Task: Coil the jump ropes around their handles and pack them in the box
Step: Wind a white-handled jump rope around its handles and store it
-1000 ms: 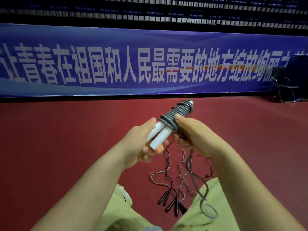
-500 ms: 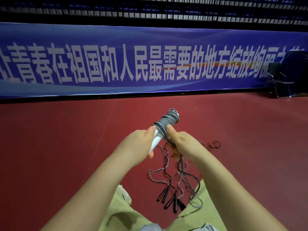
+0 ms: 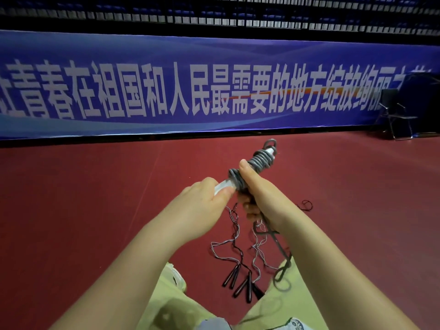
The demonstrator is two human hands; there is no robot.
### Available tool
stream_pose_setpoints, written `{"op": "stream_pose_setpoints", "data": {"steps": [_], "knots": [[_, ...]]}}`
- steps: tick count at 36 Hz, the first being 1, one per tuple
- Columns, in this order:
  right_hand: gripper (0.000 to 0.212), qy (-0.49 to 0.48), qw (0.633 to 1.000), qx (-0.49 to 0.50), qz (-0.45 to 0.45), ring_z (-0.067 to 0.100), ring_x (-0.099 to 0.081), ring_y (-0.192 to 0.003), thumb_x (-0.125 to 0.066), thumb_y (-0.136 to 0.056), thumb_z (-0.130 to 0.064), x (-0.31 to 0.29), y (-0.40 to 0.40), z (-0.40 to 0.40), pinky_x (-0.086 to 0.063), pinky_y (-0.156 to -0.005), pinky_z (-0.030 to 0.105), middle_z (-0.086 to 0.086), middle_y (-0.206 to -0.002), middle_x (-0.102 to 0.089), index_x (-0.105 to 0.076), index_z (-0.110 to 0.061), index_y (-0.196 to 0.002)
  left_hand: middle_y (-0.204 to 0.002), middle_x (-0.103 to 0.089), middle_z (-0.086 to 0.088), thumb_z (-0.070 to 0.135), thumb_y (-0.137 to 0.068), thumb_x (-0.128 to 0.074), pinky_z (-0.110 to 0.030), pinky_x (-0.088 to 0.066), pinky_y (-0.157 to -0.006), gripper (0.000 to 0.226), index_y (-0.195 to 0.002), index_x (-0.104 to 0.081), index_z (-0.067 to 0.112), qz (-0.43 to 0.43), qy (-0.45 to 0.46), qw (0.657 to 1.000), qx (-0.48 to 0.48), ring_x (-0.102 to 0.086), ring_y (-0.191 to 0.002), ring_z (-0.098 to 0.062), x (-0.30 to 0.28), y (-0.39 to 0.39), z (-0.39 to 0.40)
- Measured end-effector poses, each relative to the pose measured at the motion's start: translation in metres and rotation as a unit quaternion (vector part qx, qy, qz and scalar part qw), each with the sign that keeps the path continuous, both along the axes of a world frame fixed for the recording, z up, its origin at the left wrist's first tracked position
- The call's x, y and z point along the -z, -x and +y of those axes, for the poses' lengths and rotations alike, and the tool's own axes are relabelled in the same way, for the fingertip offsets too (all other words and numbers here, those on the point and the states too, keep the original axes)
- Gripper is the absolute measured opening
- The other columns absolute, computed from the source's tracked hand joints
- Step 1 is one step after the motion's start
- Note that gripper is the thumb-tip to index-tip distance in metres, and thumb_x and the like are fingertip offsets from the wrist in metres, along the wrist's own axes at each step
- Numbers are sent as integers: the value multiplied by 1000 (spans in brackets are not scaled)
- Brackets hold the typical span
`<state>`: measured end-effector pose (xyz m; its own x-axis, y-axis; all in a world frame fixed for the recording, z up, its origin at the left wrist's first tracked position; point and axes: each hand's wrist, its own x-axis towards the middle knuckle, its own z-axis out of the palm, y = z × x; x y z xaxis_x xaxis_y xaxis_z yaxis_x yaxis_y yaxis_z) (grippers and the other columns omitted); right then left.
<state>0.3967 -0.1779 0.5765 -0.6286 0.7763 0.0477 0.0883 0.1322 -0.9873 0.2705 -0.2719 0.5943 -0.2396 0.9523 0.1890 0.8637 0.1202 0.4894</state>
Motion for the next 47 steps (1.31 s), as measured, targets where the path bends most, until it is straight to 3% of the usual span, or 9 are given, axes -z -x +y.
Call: {"op": "stream_pose_setpoints", "data": {"steps": [4,9,15,19,24,34,37,40,47], "knots": [[63,50,997,-43,-30,11,-30,-44,-49,-66,-81,-8,-5,1,-29,-48,23,-4,-52,-42,-61,-20,-54,-92,-51,9,56,-92,-35,-29,-34,-62,34,-100,-49,25,-42,-37,998,10,-51,-86,-14,0,7,-1],[70,92,987,-130,21,11,-34,-45,-60,-67,-73,-16,-15,-1,-40,-49,26,-2,-60,-38,-57,-13,-102,-100,-51,10,48,-89,-47,-28,-32,-64,27,-102,-50,25,-66,-118,991,13,-48,-90,-12,3,7,-3],[30,120,988,-82,54,20,-60,-52,-56,-91,-41,-15,-14,-2,-57,-66,37,2,-63,-45,-60,-11,-95,-105,-44,7,39,-87,-61,-30,-26,-68,30,-106,-45,22,16,-178,984,-19,-48,-97,-17,7,10,6],[22,172,980,-78,64,14,-50,-46,-56,-94,-31,-4,-17,-5,-60,-64,42,1,-65,-47,-59,-10,-90,-100,-42,7,36,-84,-66,-33,-31,-66,32,-99,-42,22,63,-199,978,-20,-52,-89,-25,10,11,8],[23,215,971,-89,56,6,-32,-40,-61,-84,-37,4,-19,-4,-33,-38,17,-4,-61,-32,-54,-14,-82,-97,-48,9,42,-83,-64,-33,-36,-66,32,-96,-38,28,94,-165,981,-28,-55,-88,-25,11,12,7],[50,194,974,-101,62,10,-26,-48,-52,-79,-63,-8,-22,-12,-22,-43,21,-2,-65,-39,-47,-14,-90,-85,-48,10,51,-80,-62,-32,-35,-61,35,-94,-37,29,185,-195,962,-39,-57,-83,-25,-1,7,-6],[43,157,979,-78,103,10,-26,-46,-57,-77,-56,-13,-22,-16,-24,-42,21,-1,-62,-36,-47,-14,-82,-81,-55,9,50,-78,-65,-36,-39,-62,35,-91,-42,27,120,-131,984,-7,-56,-77,-22,-10,6,-10],[40,95,986,-86,105,9,-25,-42,-54,-79,-50,-15,-23,-22,-24,-42,20,1,-59,-31,-43,-13,-70,-83,-66,0,56,-65,-65,-43,-51,-75,44,-92,-55,23,-88,21,989,119,-66,-78,-21,-18,11,-15],[51,-35,978,-192,71,8,-29,-39,-35,-98,-47,-25,-30,-32,-28,-40,18,10,-58,-50,-49,-23,-55,-72,-63,-6,72,-56,-75,-29,-51,-52,67,-95,-73,17,-493,122,819,267,-60,-60,-17,-12,15,-31]]}}
